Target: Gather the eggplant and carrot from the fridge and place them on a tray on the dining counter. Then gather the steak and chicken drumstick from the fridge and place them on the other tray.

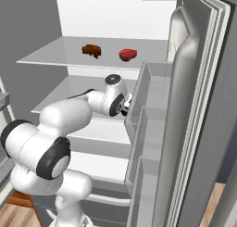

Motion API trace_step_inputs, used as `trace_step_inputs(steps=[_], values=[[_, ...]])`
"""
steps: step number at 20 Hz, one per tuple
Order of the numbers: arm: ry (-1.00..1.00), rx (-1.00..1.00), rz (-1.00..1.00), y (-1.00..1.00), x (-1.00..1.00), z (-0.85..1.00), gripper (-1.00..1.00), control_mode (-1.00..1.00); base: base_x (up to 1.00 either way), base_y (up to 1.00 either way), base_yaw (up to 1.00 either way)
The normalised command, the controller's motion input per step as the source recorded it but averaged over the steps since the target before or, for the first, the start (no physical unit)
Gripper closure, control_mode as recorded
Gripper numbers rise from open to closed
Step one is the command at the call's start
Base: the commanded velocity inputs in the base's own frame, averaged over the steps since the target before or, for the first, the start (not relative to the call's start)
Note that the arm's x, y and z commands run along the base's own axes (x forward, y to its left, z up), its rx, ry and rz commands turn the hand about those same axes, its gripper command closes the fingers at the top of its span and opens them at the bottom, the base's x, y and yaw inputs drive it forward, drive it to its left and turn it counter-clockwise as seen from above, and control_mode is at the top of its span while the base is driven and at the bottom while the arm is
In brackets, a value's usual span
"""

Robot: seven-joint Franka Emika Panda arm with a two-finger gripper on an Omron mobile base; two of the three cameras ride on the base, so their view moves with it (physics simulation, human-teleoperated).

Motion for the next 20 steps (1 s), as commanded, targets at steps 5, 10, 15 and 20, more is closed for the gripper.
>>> trace_step_inputs(steps=[5,10,15,20], values=[[0.00,0.00,0.01,-0.01,0.01,-0.14,1.00,-1.00,0.00,0.00,0.00],[-0.10,0.00,0.04,0.00,-0.59,-0.02,1.00,-1.00,0.00,0.00,0.00],[-0.08,0.00,0.00,0.10,-0.98,0.06,1.00,-1.00,0.00,0.00,0.00],[-0.01,0.00,0.00,0.31,-0.99,0.45,1.00,-1.00,0.00,0.00,0.00]])
